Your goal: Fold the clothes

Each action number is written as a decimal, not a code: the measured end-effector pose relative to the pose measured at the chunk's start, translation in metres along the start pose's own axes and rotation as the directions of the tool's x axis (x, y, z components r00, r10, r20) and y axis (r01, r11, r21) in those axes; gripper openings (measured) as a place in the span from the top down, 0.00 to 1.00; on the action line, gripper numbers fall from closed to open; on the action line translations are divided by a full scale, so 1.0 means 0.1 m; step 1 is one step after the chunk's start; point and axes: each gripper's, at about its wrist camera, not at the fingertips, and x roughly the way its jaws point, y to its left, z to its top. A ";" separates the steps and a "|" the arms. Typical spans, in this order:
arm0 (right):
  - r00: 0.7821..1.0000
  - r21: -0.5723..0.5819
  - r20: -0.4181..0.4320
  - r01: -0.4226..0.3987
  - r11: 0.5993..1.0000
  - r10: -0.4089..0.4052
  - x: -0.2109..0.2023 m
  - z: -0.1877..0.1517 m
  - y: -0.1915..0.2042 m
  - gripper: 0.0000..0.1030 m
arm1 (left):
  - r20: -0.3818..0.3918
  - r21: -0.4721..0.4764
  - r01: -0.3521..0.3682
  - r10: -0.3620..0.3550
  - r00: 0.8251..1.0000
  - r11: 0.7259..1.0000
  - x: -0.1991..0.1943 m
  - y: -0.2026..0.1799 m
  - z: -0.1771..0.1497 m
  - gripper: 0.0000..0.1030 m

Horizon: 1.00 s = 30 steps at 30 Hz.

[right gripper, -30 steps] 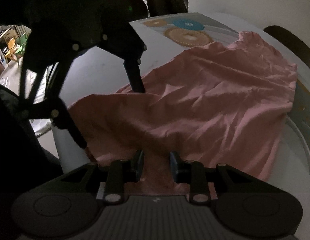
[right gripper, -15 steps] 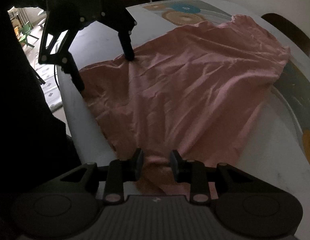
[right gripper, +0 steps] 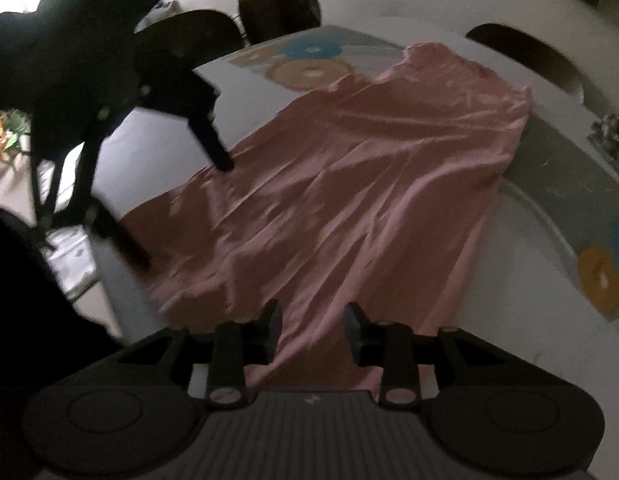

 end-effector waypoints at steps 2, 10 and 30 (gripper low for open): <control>1.000 0.005 0.008 0.014 1.000 -0.014 0.05 0.04 -0.03 0.67 | 0.008 -0.014 -0.024 0.024 1.000 1.000 0.07 -0.02 0.05 0.00; 0.998 -0.021 0.049 0.033 0.999 -0.032 0.18 0.23 -0.33 0.67 | 0.076 -0.097 -0.073 0.081 0.994 0.993 0.12 0.05 0.19 0.00; 0.996 -0.239 0.043 -0.063 0.969 0.075 0.47 0.54 -0.81 0.67 | 0.065 -0.195 -0.167 0.182 0.981 0.967 0.35 0.00 0.31 0.00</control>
